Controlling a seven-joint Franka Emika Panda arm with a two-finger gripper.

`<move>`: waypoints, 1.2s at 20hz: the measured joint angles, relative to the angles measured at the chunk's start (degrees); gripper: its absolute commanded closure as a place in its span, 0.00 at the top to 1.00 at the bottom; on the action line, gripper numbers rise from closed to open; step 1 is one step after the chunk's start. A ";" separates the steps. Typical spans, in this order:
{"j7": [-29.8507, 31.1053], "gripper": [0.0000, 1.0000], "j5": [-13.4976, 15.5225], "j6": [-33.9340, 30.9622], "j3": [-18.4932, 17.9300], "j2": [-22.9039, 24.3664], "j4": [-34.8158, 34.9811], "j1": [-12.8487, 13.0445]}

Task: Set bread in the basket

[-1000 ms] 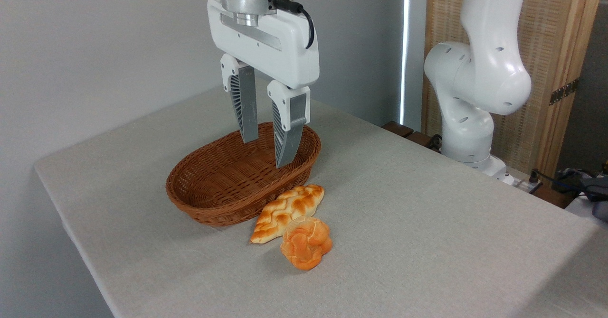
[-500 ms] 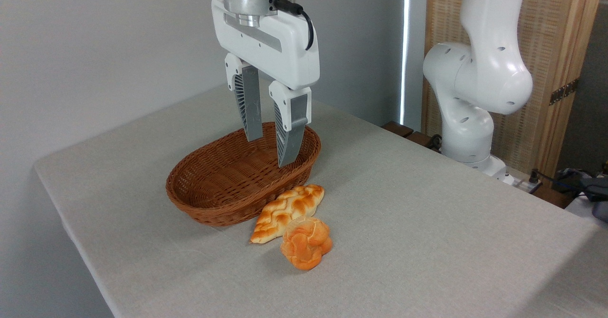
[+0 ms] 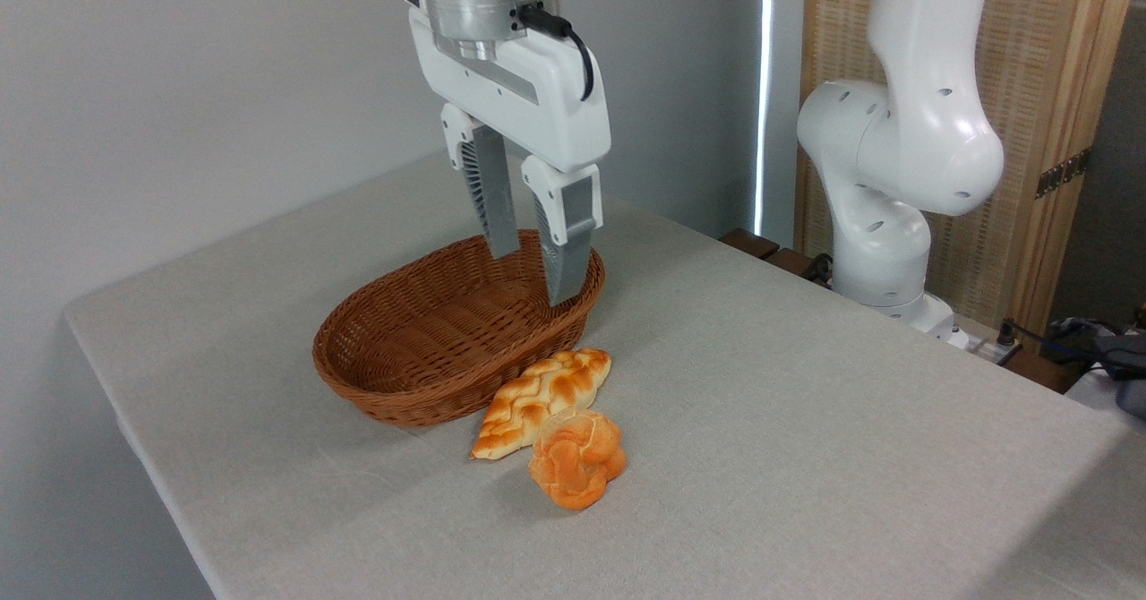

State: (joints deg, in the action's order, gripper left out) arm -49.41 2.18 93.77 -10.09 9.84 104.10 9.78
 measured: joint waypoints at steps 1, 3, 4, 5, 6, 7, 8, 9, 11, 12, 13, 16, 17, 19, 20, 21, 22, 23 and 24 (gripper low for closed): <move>0.00 1.00 0.00 -0.44 0.00 -0.03 0.26 -0.03; 0.00 1.00 -0.63 0.08 -0.01 -0.34 1.12 -0.14; 0.00 1.00 -1.22 1.45 -0.02 -0.54 2.03 -0.22; 0.00 1.00 -1.75 3.50 -0.02 -0.77 3.29 -0.26; 0.00 1.00 -2.42 5.75 -0.02 -1.04 4.79 -0.28; -0.01 1.00 -3.21 7.85 -0.02 -1.35 6.29 -0.30; -0.01 1.00 -4.09 9.51 -0.02 -1.74 7.59 -0.31; -0.01 1.00 -4.73 10.56 -0.02 -2.15 8.51 -0.32; -0.01 1.00 -5.23 11.69 -0.02 -3.15 9.48 -0.32; -0.02 1.00 -5.32 12.12 -0.02 -3.73 9.65 -0.32; -0.02 1.00 -5.63 12.65 -0.02 -4.36 9.77 -0.33; -0.02 1.00 -7.36 14.01 -0.02 -6.41 10.01 -0.33; -0.03 1.00 -7.50 14.47 -0.02 -7.07 10.02 -0.33; -0.03 1.00 -7.59 14.81 -0.02 -8.03 10.09 -0.36; -0.03 1.00 -7.62 14.81 -0.03 -8.38 10.28 -0.43; -0.03 1.00 -7.62 14.81 -0.07 -8.62 10.67 -0.52; -0.03 1.00 -7.63 14.83 -0.11 -8.85 11.38 -0.64; -0.03 1.00 -7.63 15.11 -0.15 -9.10 12.40 -0.74; -0.03 0.98 -7.63 15.60 -0.16 -9.32 13.13 -0.75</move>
State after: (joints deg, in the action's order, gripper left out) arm -49.44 -5.45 109.38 -10.25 0.52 117.23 9.03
